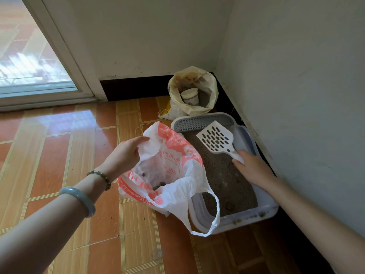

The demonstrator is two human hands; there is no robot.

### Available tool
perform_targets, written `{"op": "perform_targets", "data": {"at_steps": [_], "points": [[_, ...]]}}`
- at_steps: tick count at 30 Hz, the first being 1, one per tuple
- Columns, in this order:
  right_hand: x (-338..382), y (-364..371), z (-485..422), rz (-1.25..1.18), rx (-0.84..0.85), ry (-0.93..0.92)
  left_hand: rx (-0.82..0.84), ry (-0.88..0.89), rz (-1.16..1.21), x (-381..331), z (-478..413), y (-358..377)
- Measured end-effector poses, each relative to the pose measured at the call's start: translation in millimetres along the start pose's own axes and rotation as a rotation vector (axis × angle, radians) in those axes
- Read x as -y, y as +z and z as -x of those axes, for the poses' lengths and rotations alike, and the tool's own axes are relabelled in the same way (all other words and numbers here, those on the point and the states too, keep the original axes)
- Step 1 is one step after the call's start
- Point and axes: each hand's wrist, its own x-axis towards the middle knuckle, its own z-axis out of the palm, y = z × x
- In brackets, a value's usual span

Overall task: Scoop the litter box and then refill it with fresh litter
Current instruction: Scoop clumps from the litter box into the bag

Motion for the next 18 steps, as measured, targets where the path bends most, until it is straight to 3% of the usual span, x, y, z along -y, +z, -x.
{"op": "perform_targets", "data": {"at_steps": [5,11,18], "points": [[48.8,-37.9,1.3,0.039,-0.168,-0.227,-0.036,0.005,0.022,2.9,1.6,-1.6],[103.8,-50.7,23.2,0.359,-0.467,-0.514,-0.108,-0.01,0.091,4.1,2.5,-8.1],[112.5,-43.8,22.4,0.552,-0.588,-0.595,-0.123,-0.033,0.108,10.7,10.0,-11.7]]}}
